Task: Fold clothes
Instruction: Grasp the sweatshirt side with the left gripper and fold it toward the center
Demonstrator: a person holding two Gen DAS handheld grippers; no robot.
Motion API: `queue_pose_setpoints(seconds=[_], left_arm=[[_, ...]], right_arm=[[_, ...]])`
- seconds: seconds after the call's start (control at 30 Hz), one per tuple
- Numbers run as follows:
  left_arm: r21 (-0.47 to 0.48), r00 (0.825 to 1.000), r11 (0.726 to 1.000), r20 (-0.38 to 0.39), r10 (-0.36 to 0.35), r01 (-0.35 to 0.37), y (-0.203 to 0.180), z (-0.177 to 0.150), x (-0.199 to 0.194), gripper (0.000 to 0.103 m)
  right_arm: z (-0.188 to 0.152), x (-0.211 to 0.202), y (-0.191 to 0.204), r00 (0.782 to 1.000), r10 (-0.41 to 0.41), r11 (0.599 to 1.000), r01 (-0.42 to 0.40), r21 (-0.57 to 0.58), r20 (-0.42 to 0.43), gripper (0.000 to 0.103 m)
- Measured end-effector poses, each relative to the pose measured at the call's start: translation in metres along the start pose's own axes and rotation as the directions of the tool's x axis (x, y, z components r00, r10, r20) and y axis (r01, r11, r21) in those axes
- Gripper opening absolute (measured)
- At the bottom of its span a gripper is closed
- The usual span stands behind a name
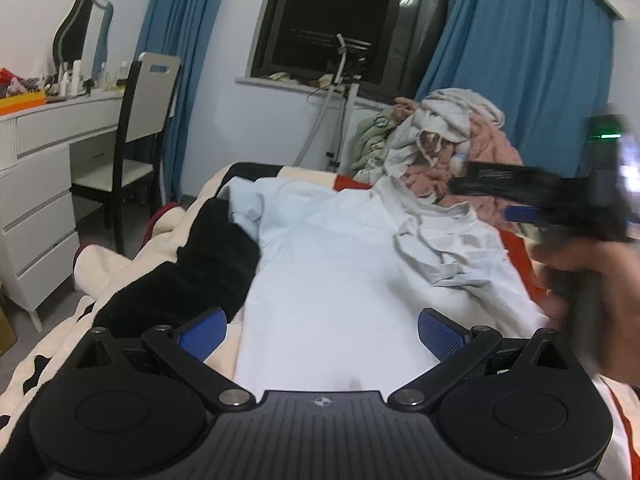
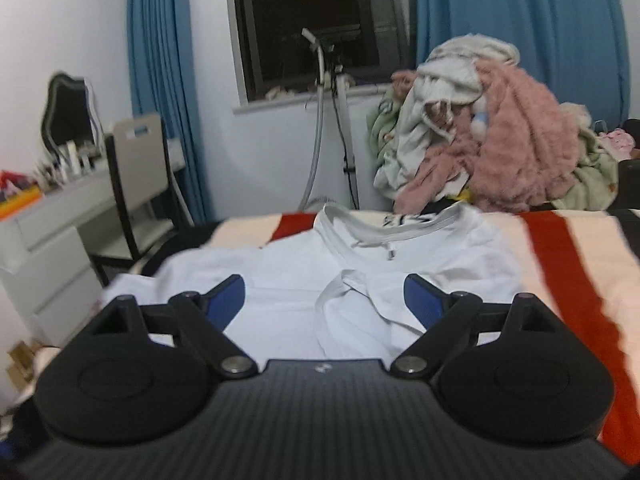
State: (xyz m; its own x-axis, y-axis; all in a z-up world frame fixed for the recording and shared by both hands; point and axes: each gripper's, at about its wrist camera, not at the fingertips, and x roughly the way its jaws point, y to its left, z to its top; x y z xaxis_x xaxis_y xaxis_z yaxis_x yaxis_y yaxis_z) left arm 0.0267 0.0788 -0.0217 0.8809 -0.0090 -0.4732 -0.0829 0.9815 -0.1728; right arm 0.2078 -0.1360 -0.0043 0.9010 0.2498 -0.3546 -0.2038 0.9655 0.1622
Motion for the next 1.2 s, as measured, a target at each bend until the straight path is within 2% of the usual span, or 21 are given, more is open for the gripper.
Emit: queue_pose_setpoints(seconds=[0.13,0.3,0.4,0.5,0.6,0.67,0.7,0.73,0.8,0.93,1.0,1.07,1.2], left_arm=[[0.001,0.998,0.998,-0.003,-0.058,0.058,-0.011,-0.001,-0.023,0.102],[0.036,0.99,0.989,-0.005,-0.142,0.142,-0.038,-0.014,-0.057,0.102],[0.075,0.982,0.979,-0.032,-0.186,0.188,-0.061,-0.027,-0.067,0.102],[0.121,0.973,0.966,-0.069,-0.221,0.228,-0.082,-0.042,-0.067,0.1],[0.093,0.949,0.951,-0.144,-0.28,0.295,-0.096,-0.053,-0.059,0.096],[0.013,0.914,0.935,-0.215,-0.345,0.356,-0.102,-0.059,-0.048,0.091],[-0.043,0.888,0.921,-0.252,-0.385,0.387,-0.106,-0.063,-0.041,0.089],[-0.097,0.855,0.902,-0.29,-0.431,0.422,-0.111,-0.067,-0.034,0.087],[-0.19,0.781,0.857,-0.353,-0.514,0.478,-0.123,-0.076,-0.021,0.076],[-0.274,0.667,0.779,-0.406,-0.625,0.563,-0.148,-0.098,0.0,0.067],[-0.304,0.61,0.746,-0.435,-0.662,0.593,-0.162,-0.111,0.011,0.059],[-0.311,0.596,0.747,-0.457,-0.66,0.588,-0.166,-0.123,0.016,0.055],[-0.325,0.567,0.748,-0.498,-0.655,0.579,-0.174,-0.146,0.026,0.053]], right_arm=[[-0.004,-0.1,-0.02,0.998,0.003,0.997,-0.007,0.073,0.055,0.088],[-0.039,-0.208,-0.061,0.996,-0.043,0.988,0.03,0.148,0.081,0.088],[-0.072,-0.254,-0.092,0.997,-0.062,0.968,0.047,0.248,0.054,0.088],[-0.093,-0.28,-0.114,0.996,-0.083,0.943,0.065,0.327,0.043,0.088],[-0.092,-0.293,-0.13,0.993,-0.068,0.92,0.024,0.39,0.099,0.088],[-0.09,-0.297,-0.135,0.988,-0.081,0.918,0.023,0.395,0.131,0.088],[-0.09,-0.298,-0.138,0.985,-0.088,0.917,0.024,0.397,0.145,0.088],[-0.091,-0.299,-0.141,0.984,-0.093,0.915,0.026,0.403,0.149,0.088],[-0.093,-0.297,-0.148,0.986,-0.075,0.904,0.006,0.427,0.146,0.088],[-0.1,-0.295,-0.162,0.99,-0.056,0.873,-0.016,0.488,0.133,0.088],[-0.104,-0.294,-0.167,0.991,-0.048,0.855,-0.025,0.518,0.128,0.088],[-0.107,-0.292,-0.17,0.992,-0.035,0.841,-0.036,0.539,0.12,0.088],[-0.11,-0.292,-0.172,0.993,-0.03,0.826,-0.039,0.562,0.112,0.088]])
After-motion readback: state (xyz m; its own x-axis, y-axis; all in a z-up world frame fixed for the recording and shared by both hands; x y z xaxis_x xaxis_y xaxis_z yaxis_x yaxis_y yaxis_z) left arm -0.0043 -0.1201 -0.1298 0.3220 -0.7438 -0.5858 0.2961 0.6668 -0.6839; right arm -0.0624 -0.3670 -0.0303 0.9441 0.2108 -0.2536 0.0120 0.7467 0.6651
